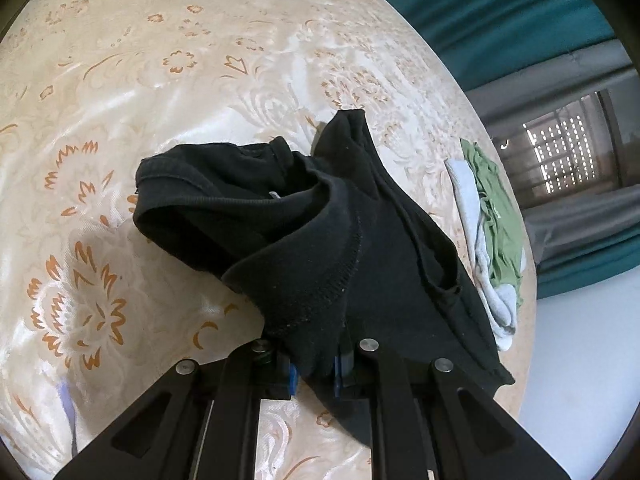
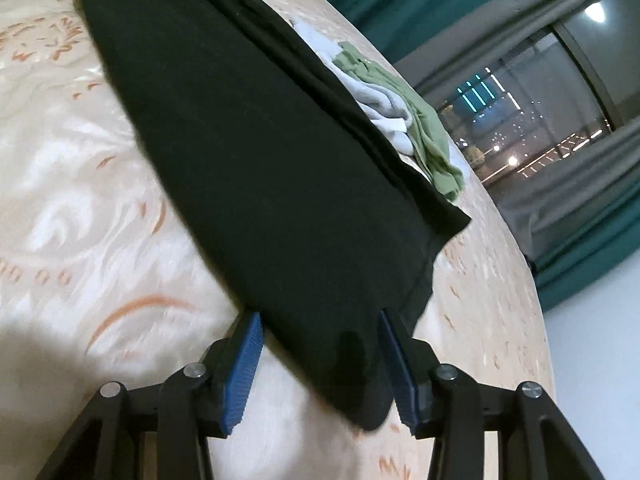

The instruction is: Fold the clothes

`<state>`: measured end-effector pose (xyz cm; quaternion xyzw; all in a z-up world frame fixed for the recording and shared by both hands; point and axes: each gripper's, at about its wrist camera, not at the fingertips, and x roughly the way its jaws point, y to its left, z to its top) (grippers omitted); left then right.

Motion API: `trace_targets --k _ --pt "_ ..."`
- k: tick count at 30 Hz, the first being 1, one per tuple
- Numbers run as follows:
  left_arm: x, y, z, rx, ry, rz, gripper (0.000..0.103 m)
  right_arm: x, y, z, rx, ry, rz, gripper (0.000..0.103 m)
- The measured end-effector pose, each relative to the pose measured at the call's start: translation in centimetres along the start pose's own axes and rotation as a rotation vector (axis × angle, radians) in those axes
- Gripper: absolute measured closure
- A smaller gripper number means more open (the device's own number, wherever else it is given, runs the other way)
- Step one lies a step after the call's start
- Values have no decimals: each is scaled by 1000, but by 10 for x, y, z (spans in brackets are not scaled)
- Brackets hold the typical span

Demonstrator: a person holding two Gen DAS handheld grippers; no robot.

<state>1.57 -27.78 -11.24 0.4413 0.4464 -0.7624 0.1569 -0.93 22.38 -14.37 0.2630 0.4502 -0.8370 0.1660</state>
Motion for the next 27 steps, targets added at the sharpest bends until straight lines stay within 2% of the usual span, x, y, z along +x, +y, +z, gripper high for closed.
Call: trace_targets --k 5,6,9,12,15,16,18,21,25,27 --pt "5 1 -1 2 3 15 91 15 -5 9 -2 -4 -20 54" --pt "6 1 -1 5 4 18 91 18 -7 12 6 4 -5 58" --pt "6 2 -2 14 11 10 92 26 -12 20 36 31 38 96" --pt "1 4 -4 49 49 8 95 19 -30 26 135 23 71 98" --pt "-11 -7 -14 188 68 76 97 -9 -54 22 270 -15 132 99" --pt "-18 -11 -19 248 76 100 98 -24 -59 19 293 -33 148 100" --pt "-28 -10 -26 304 101 106 98 -46 -63 11 312 -46 171 100" --pt "-42 7 -36 304 155 82 98 -70 -59 -6 338 -23 202 100" --pt "-46 32 -45 248 222 56 98 -101 -39 -29 396 5 255 100" --pt "-47 42 -48 216 253 40 98 -110 -31 -35 395 10 238 100"
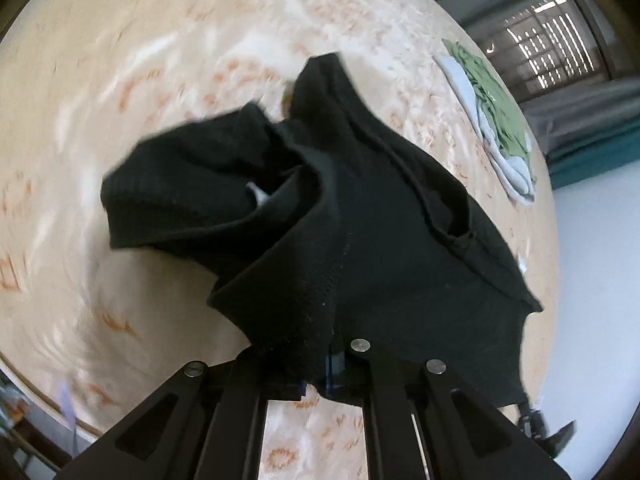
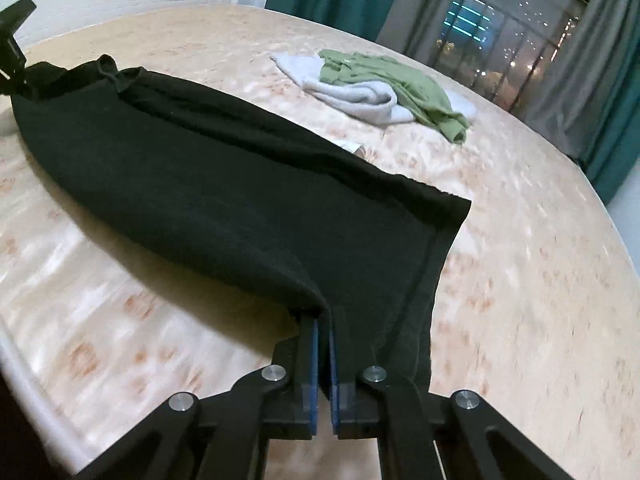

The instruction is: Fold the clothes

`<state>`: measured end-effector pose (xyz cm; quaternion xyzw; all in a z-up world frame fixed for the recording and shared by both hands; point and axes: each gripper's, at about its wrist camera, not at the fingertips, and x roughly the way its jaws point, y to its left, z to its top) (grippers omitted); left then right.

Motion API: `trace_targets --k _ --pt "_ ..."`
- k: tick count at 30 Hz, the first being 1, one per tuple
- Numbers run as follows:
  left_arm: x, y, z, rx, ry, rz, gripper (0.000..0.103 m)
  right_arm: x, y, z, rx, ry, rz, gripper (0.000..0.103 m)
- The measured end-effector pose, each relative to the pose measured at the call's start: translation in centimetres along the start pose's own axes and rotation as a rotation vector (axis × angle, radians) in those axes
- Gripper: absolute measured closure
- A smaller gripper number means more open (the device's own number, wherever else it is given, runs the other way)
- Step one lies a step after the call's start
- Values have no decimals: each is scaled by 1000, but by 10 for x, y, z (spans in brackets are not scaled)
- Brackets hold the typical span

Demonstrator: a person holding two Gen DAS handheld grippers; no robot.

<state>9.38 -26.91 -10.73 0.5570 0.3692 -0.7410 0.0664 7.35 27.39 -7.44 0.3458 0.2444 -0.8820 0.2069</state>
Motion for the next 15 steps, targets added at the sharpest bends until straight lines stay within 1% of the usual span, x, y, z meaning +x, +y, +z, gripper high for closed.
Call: trace_targets --k 1,2,3,6,8,9,11,13,14,15 --pt "-2 -1 4 -13 -4 -17 98 0 0 0 -7 -3 -15 100" --pt "-7 -8 14 -19 -28 -33 98 1 -2 3 -12 -14 -32 100" --pt "-12 -18 20 -15 -49 -41 98 3 -9 14 -19 -39 -55 100" --pt "-39 -69 53 36 -149 -45 98 9 -31 56 -44 -132 -134 100" --pt "-65 -108 77 63 -220 -59 99 10 -53 96 -61 -217 -212 100" --pt "-80 -128 88 80 -257 -77 99 6 -64 116 -65 -256 -249 100" --pt "-119 -166 104 121 -338 -140 99 -6 -85 149 -71 -331 -323 100" --pt "-157 -198 113 172 -423 -201 99 -25 -107 181 -70 -406 -395 100" --pt "-172 -211 114 201 -465 -222 98 -36 -118 194 -67 -445 -428 100" --pt "-184 -222 114 228 -501 -234 98 -46 -125 203 -58 -476 -442 100"
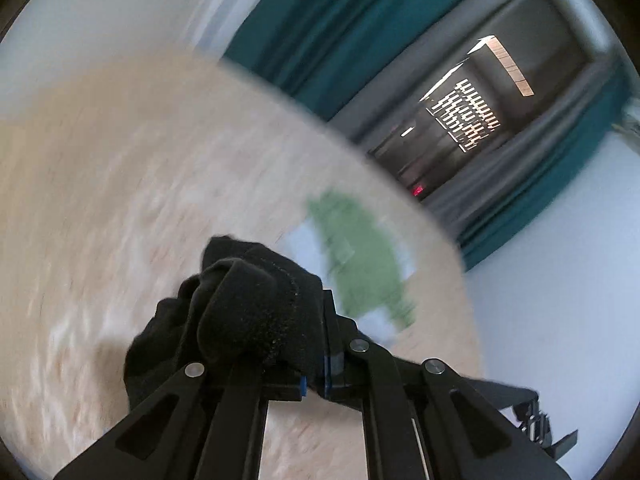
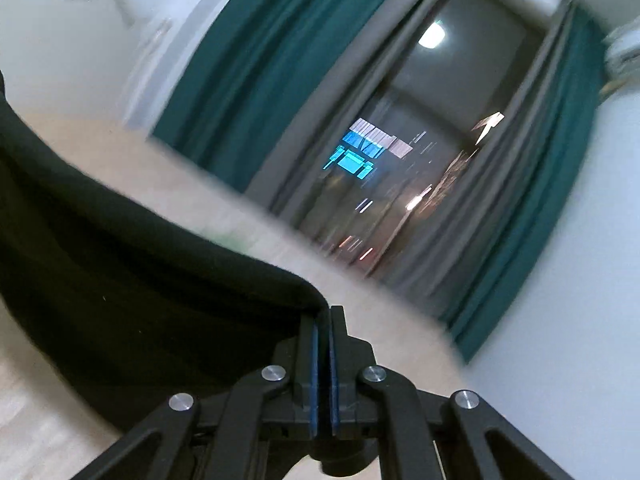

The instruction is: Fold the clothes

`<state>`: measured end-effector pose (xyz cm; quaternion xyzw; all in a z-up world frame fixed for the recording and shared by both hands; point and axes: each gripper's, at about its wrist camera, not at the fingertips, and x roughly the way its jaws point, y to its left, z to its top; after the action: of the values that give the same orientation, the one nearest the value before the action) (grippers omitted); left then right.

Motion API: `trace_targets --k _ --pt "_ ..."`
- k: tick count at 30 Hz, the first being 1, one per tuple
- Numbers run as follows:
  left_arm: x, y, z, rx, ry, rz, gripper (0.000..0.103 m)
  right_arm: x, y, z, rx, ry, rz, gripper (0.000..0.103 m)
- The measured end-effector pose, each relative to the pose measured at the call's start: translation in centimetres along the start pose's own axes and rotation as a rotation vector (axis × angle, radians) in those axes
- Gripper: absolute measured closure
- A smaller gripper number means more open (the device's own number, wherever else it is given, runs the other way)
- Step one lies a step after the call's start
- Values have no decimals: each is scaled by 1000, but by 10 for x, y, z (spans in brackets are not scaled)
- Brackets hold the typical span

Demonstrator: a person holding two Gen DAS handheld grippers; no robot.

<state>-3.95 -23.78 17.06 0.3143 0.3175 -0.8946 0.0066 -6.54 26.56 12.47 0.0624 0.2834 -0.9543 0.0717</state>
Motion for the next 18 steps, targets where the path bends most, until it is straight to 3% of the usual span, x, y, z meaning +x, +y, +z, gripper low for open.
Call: trace_targets --k 4,7,10,13,16,18 --pt "4 -18 -2 83 -17 32 98 -7 -28 32 19 -84 -45 100" --pt "32 2 -28 120 52 103 98 -14 -16 17 -19 -63 -4 100" --pt "75 54 -77 101 199 186 98 -15 22 -28 -85 40 84 100" --pt "98 115 -140 55 339 261 98 -21 78 -95 -192 180 208 100" --pt "99 162 -200 2 453 283 98 -48 125 -157 -212 338 357 100" --pt "92 177 -224 -12 472 286 98 -67 147 -186 -210 418 419 100"
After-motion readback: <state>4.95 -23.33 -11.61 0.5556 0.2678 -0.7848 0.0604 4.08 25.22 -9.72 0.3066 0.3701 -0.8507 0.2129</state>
